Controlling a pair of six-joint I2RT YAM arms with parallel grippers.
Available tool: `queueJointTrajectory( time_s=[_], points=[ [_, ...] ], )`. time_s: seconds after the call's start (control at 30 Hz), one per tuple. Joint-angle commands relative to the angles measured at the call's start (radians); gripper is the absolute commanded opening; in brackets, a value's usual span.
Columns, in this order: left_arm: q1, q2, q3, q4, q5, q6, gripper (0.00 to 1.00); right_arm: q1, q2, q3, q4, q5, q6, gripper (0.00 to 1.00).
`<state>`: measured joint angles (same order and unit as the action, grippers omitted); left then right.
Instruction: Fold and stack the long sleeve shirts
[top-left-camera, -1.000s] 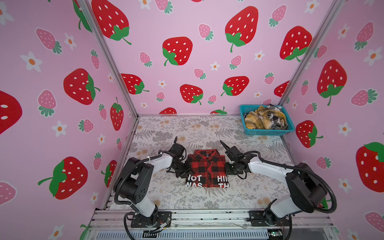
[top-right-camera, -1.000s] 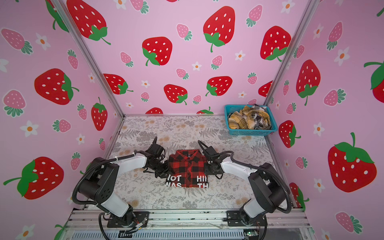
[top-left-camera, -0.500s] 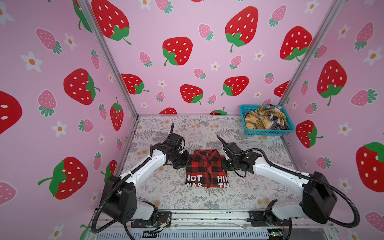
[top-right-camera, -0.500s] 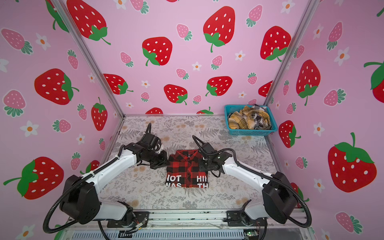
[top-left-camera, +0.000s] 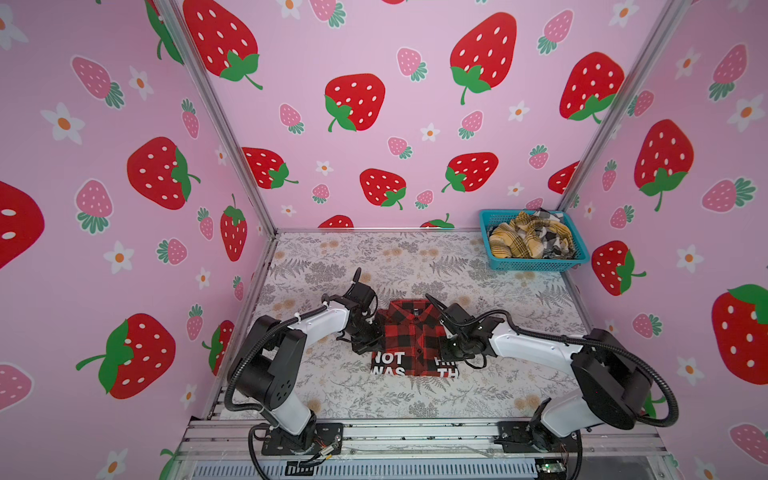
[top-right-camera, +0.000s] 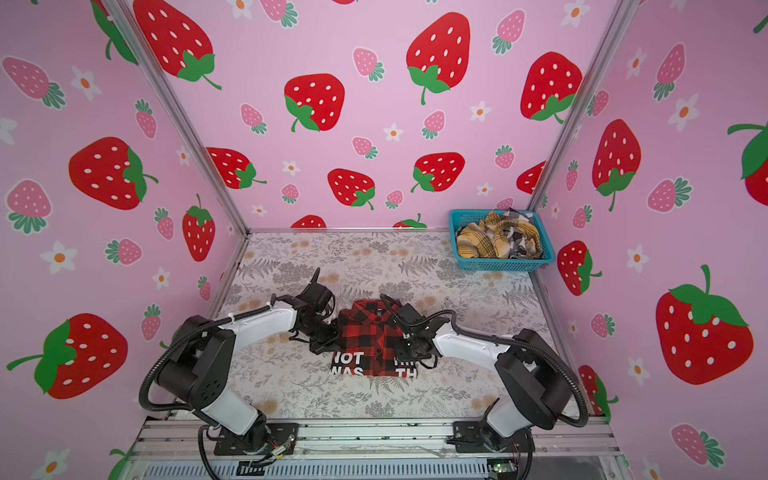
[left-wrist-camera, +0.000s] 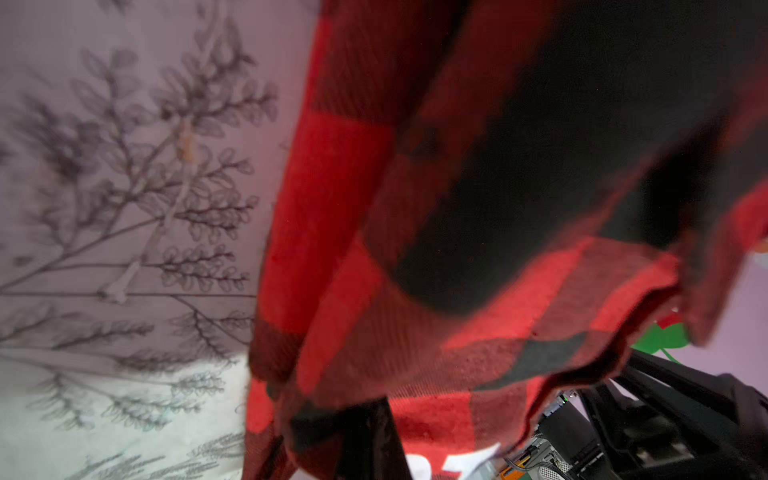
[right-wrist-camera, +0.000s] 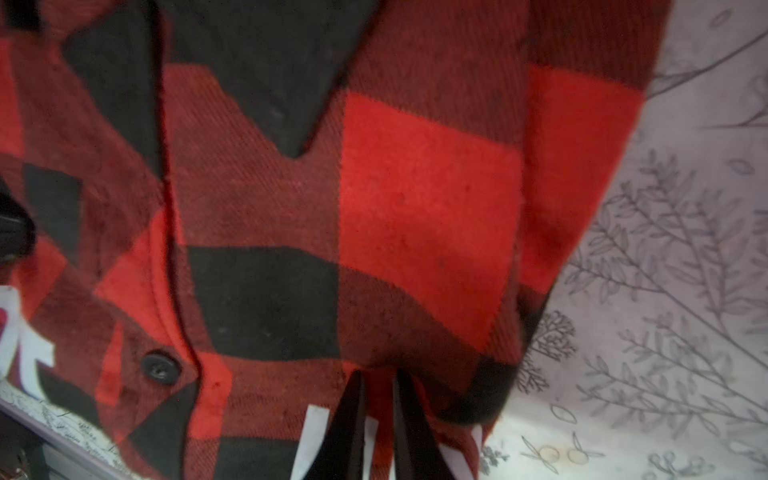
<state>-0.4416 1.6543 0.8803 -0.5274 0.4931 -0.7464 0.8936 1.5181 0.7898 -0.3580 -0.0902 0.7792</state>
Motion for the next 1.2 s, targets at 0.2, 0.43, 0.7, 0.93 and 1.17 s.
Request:
queueJointTrajectory(
  time_s=[0.2,0.43,0.7,0.93,1.17],
  points=[
    [0.000,-0.023,-0.031,-0.011,-0.009,-0.009,0.12,-0.005,-0.018,0.007,-0.031,0.007,0.010,0.17],
    [-0.015,-0.170,0.115,-0.185,-0.034,0.013,0.17,0.033,-0.069,0.114,-0.141,0.025,-0.030,0.18],
    [-0.043,-0.185,-0.017,-0.071,0.053,-0.054,0.00,0.066,-0.110,0.094,-0.082,-0.071,-0.031,0.18],
    [-0.032,-0.124,-0.062,-0.012,0.036,-0.044,0.00,0.064,-0.067,-0.025,0.022,-0.129,-0.003,0.18],
    [-0.031,-0.068,-0.049,0.002,0.051,-0.025,0.00,0.065,-0.057,-0.030,0.042,-0.115,0.002,0.17]
  ],
)
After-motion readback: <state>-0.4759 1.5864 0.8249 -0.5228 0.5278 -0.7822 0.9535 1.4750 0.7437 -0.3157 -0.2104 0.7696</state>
